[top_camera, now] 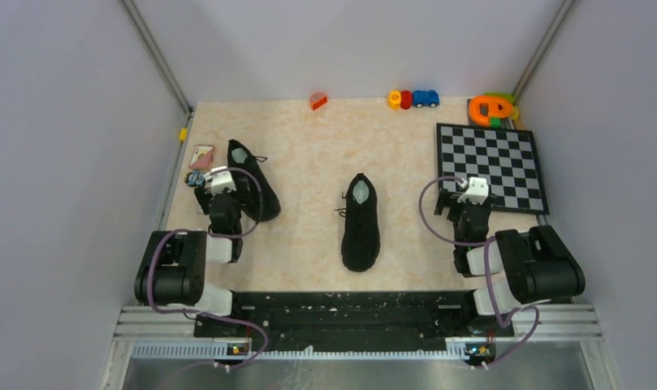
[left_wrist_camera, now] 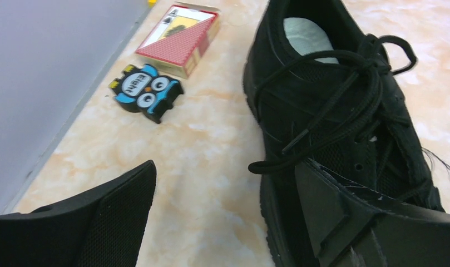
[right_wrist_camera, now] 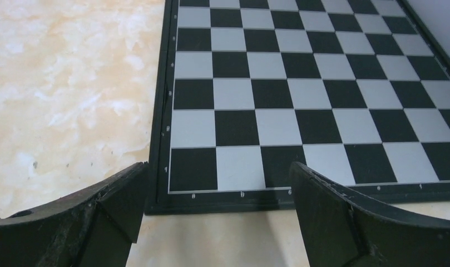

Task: Tie the shoes
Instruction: Reset both arms

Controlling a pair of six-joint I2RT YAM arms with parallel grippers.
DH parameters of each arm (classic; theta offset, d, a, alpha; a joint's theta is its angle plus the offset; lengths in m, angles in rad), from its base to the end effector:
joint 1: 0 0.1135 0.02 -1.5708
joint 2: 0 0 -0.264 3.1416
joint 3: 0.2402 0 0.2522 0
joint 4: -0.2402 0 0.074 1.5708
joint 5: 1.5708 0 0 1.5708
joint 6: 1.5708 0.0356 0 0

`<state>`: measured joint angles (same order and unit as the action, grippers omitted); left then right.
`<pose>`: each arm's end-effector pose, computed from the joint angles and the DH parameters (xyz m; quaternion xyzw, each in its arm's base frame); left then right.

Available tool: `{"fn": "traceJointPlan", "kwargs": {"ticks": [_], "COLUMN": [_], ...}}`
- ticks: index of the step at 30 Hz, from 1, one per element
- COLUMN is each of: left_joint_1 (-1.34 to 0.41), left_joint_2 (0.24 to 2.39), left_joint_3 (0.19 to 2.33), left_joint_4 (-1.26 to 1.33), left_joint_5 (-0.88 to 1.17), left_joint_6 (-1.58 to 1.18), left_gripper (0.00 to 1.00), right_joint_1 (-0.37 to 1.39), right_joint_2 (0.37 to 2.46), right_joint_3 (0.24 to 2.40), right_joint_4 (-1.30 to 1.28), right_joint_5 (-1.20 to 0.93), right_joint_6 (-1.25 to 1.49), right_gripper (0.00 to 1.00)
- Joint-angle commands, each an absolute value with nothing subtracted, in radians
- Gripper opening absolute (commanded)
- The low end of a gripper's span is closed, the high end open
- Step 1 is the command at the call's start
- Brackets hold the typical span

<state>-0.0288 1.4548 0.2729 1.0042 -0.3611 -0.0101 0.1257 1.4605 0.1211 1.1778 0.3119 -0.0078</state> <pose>0.2437 0.0056 0.1528 -0.1081 0.7556 0.1254 0.6337 0.2117 0.0157 0.1339 0.0502 0.7577 -0.0804 0.6457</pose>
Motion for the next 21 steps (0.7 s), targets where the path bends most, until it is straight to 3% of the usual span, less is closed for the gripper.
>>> {"fn": "traceJointPlan", "kwargs": {"ticks": [1, 5, 21], "left_joint_1": [-0.007, -0.006, -0.007], "left_joint_2": [1.463, 1.483, 1.479], "left_joint_3": [0.303, 0.289, 0.291], "left_joint_4": [1.049, 1.117, 1.106], "left_joint_5": [-0.16, -0.246, -0.246], "left_joint_6": [-0.027, -0.048, -0.05], "left_gripper": [0.98, 0.97, 0.99], "right_joint_1": [0.089, 0.088, 0.087], "right_joint_2": [1.464, 1.46, 1.46], "right_joint_3": [0.177, 0.176, 0.176], "right_joint_4": [1.247, 1.242, 1.239], "right_joint_5": [0.257, 0.273, 0.272], "right_joint_6": [-0.008, 0.019, 0.021], "right_gripper": [0.96, 0.97, 0.99]}}
